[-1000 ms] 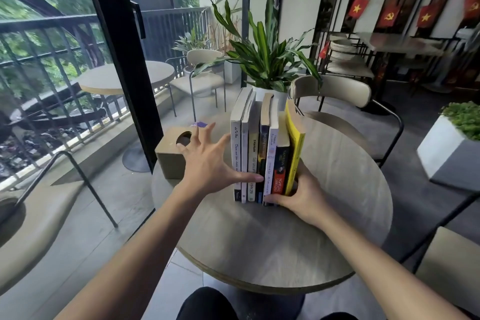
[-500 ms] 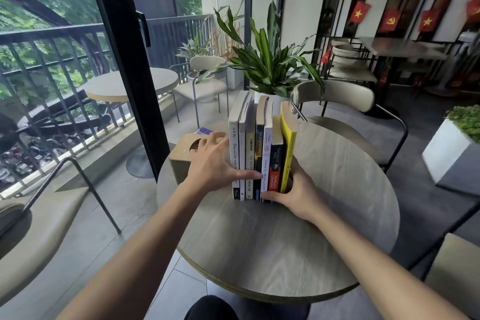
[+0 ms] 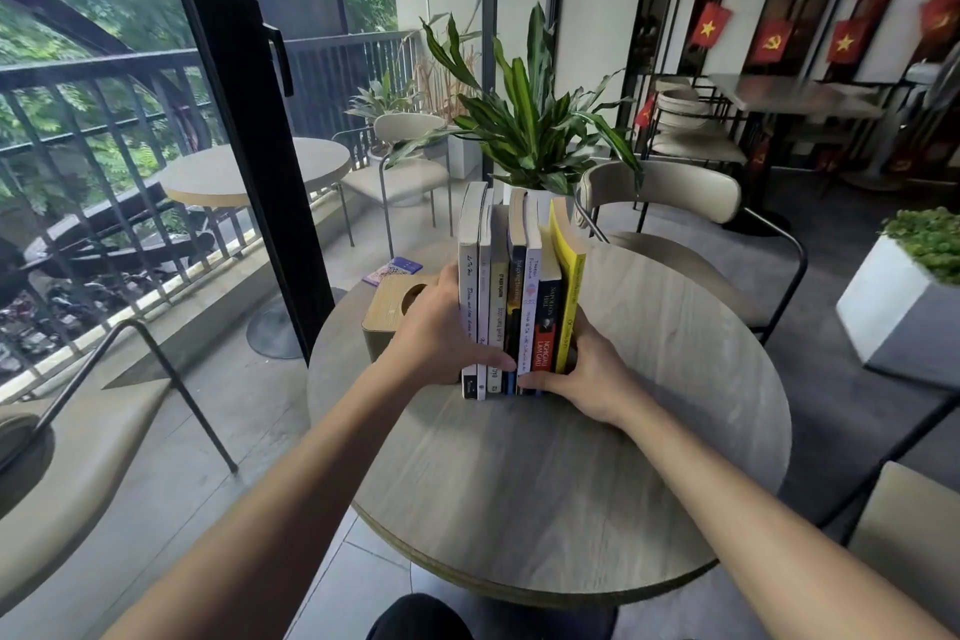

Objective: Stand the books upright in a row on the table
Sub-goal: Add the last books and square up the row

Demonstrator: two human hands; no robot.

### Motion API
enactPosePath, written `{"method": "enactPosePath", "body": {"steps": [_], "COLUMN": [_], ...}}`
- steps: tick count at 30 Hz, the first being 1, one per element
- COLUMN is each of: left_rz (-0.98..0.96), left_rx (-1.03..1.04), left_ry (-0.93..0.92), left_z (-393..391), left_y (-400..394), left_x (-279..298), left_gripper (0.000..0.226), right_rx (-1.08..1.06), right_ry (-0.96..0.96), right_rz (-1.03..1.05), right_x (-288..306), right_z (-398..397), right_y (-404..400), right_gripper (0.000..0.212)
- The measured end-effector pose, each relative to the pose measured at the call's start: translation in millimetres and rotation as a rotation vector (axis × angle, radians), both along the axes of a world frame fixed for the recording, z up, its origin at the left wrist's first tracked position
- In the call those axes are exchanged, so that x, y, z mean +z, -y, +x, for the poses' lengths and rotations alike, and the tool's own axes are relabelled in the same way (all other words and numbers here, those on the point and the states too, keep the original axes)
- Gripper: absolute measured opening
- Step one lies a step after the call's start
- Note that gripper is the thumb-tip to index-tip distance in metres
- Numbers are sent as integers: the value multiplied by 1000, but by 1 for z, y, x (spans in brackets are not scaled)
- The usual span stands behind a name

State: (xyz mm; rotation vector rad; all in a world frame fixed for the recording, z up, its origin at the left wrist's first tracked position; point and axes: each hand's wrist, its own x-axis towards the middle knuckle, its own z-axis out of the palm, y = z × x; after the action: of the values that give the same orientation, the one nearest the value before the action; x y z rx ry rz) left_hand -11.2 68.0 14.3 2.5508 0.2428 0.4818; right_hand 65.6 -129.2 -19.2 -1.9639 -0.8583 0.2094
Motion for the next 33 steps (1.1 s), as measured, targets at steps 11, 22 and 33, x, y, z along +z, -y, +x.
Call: {"method": "enactPosePath", "body": {"steps": [11, 22, 33], "left_rz": [-17, 28, 48], "left_rx": [-56, -39, 9], "left_ry": [2, 16, -10], "left_z": [-13, -18, -17], "left_y": [-5, -3, -3], "left_x": [2, 0, 1], "left_gripper": [115, 110, 100], "right_rx": [-17, -5, 2], "right_ry": [3, 28, 67], "right_rz": [-20, -34, -49], "right_x": [2, 1, -4], "right_z": [1, 5, 11], "right_y": [-1, 2, 2], "right_gripper": [96, 93, 94]}}
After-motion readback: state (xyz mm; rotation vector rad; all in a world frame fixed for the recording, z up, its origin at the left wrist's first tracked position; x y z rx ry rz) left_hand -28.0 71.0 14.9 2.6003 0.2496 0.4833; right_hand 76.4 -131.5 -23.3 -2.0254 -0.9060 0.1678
